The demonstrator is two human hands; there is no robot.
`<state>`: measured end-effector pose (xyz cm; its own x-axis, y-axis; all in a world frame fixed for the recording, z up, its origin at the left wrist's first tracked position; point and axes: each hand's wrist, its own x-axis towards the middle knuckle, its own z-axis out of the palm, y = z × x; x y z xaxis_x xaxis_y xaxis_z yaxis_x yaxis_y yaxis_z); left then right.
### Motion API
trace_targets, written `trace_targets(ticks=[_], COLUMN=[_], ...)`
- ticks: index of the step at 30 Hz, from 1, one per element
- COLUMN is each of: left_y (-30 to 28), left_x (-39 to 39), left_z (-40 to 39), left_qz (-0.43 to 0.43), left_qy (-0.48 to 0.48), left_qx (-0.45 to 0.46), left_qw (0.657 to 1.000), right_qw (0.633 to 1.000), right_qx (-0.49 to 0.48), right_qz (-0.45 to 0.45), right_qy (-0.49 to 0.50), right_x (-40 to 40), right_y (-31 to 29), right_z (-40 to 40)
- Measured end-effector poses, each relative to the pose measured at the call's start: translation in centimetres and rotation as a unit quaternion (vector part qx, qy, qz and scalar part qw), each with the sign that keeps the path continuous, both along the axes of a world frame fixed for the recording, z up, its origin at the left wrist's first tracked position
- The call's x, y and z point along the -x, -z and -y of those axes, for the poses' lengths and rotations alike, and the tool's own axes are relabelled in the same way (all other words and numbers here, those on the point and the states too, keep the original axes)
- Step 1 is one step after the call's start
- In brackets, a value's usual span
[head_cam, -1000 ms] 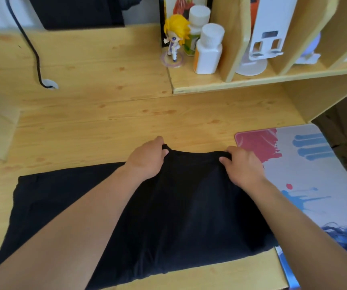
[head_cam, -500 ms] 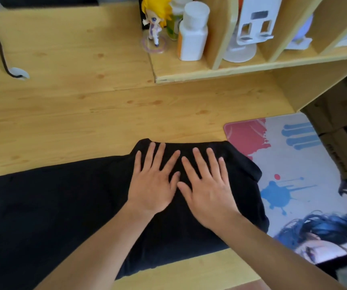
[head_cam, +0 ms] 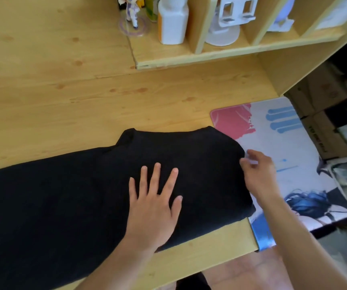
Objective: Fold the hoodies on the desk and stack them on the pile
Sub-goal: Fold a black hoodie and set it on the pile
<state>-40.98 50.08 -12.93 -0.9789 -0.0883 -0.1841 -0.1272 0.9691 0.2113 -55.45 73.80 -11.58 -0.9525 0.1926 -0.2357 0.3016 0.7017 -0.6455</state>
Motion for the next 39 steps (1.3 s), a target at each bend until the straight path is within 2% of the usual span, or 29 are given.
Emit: trace_targets(ticks=[3,5,7,10,12,14,16,18,19,20,21,22,23,25,26,27,29,33,34,36,37,39], left_y=[0.6,0.3,0.1,-0.1,-0.1,-0.1,0.0,0.1,0.2,0.2,0.2,0.1,0.2,0.3,0.3,0.4,0.4,0.5,0.5,-0.1,-0.6,-1.4], left_x=[-0.2,-0.3,-0.4,-0.3,-0.3,-0.3,-0.2,-0.2,-0.2,-0.2,-0.1,0.0,0.1,0.1,0.2,0.2,0.2,0.3,0.3,0.7,1.0,1.5], left_z=[0.2,0.2,0.2,0.2,0.2,0.2,0.2,0.1,0.0,-0.1,-0.2,-0.2,-0.3,-0.4,-0.4,-0.5,-0.7,-0.6,-0.5,-0.6,-0.5,0.5], left_qz=[0.018,0.018,0.016,0.021,0.018,0.016,0.016,0.016,0.019,0.021,0.025,0.03,0.038,0.05,0.05,0.051,0.055,0.06,0.063,0.078,0.082,0.064], left_qy=[0.005,0.012,0.014,0.011,0.012,0.012,0.011,0.008,0.007,0.006,0.005,0.003,0.001,0.0,-0.003,-0.007,-0.012,-0.008,-0.012,-0.015,-0.012,-0.015], left_qx=[0.011,0.014,0.01,0.01,0.012,0.012,0.015,0.015,0.016,0.018,0.02,0.021,0.022,0.027,0.028,0.026,0.021,0.003,-0.002,-0.015,-0.027,-0.051], left_qw=[1.0,1.0,1.0,1.0,1.0,1.0,1.0,1.0,1.0,1.0,0.999,0.999,0.999,0.998,0.998,0.998,0.998,0.998,0.998,0.997,0.996,0.997], right_qw=[0.993,0.987,0.974,0.905,0.876,0.874,0.906,0.974,0.995,0.992,0.98,0.97,0.961,0.91,0.886,0.882,0.898,0.912,0.918,0.93,0.932,0.917], right_qx=[0.013,0.042,0.145,0.373,0.416,0.386,0.302,0.106,-0.02,-0.102,-0.127,-0.115,-0.1,-0.17,-0.216,-0.256,-0.305,-0.331,-0.334,-0.318,-0.289,-0.216], right_qz=[0.087,0.105,0.119,0.175,0.209,0.253,0.247,0.134,0.037,-0.066,-0.153,-0.214,-0.248,-0.207,-0.153,-0.109,-0.042,0.025,0.024,-0.033,-0.072,-0.113], right_qy=[-0.084,-0.111,-0.129,-0.11,-0.124,-0.154,-0.163,-0.148,-0.095,-0.024,0.028,0.014,-0.072,-0.317,-0.381,-0.381,-0.314,-0.24,-0.213,-0.181,-0.207,-0.317], right_x=[2.1,3.6,4.7,6.0,6.5,6.8,7.6,8.1,7.7,6.6,4.5,1.8,-1.1,-5.8,-7.0,-7.0,-5.5,-3.9,-3.9,-4.5,-4.8,-5.2], right_y=[-0.5,-1.4,-2.6,-4.4,-4.8,-4.3,-3.5,-2.6,-2.5,-2.7,-3.1,-3.6,-3.9,-2.3,-1.1,0.3,2.1,2.4,1.8,-0.2,-1.1,-1.9], right_z=[-1.4,-1.9,-2.7,-3.9,-4.1,-4.0,-3.7,-3.7,-3.4,-2.8,-1.2,0.8,3.1,5.9,6.3,5.9,4.0,1.5,2.0,4.8,7.0,12.0])
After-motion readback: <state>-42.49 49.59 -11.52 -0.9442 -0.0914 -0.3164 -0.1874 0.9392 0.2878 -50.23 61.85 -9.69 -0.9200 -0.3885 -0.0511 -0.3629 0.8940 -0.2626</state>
